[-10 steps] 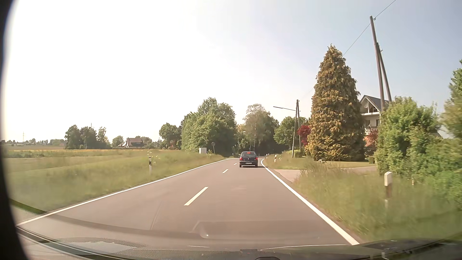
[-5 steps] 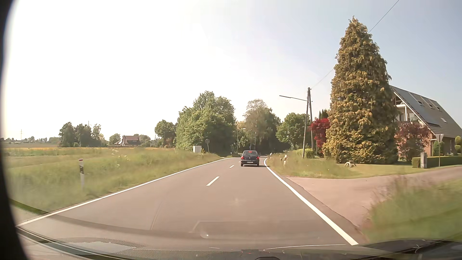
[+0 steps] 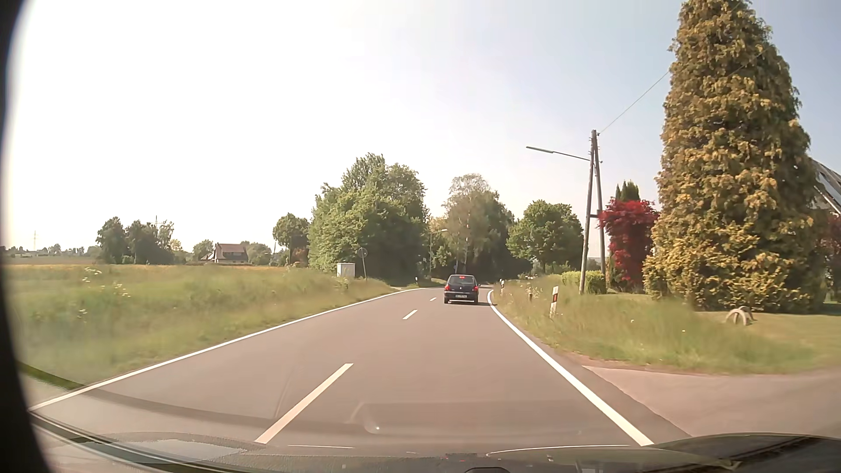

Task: Follow the waypoints while adhering to traffic rules and regulations

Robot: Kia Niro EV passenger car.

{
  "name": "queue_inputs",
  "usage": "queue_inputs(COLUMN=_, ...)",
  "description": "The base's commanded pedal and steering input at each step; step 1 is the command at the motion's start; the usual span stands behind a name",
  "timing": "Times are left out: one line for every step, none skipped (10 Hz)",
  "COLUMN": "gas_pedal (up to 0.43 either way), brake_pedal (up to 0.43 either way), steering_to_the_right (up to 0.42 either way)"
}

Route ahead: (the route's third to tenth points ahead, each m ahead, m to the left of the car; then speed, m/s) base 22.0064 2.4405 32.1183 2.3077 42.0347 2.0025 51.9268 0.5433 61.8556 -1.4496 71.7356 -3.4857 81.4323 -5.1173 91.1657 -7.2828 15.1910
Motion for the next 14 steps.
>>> queue_inputs(gas_pedal=0.098, brake_pedal=0.0, steering_to_the_right=0.004)
queue_inputs(gas_pedal=0.098, brake_pedal=0.0, steering_to_the_right=0.005)
queue_inputs(gas_pedal=0.098, brake_pedal=0.0, steering_to_the_right=0.005)
queue_inputs(gas_pedal=0.098, brake_pedal=0.0, steering_to_the_right=0.006)
queue_inputs(gas_pedal=0.098, brake_pedal=0.0, steering_to_the_right=0.006)
queue_inputs(gas_pedal=0.098, brake_pedal=0.0, steering_to_the_right=0.006)
queue_inputs(gas_pedal=0.098, brake_pedal=0.0, steering_to_the_right=0.006)
queue_inputs(gas_pedal=0.098, brake_pedal=0.0, steering_to_the_right=0.007)
queue_inputs(gas_pedal=0.098, brake_pedal=0.0, steering_to_the_right=0.007)
queue_inputs(gas_pedal=0.098, brake_pedal=0.0, steering_to_the_right=0.007)
queue_inputs(gas_pedal=0.098, brake_pedal=0.0, steering_to_the_right=0.008)
queue_inputs(gas_pedal=0.098, brake_pedal=0.0, steering_to_the_right=0.009)
queue_inputs(gas_pedal=0.098, brake_pedal=0.0, steering_to_the_right=0.009)
queue_inputs(gas_pedal=0.098, brake_pedal=0.0, steering_to_the_right=0.009)
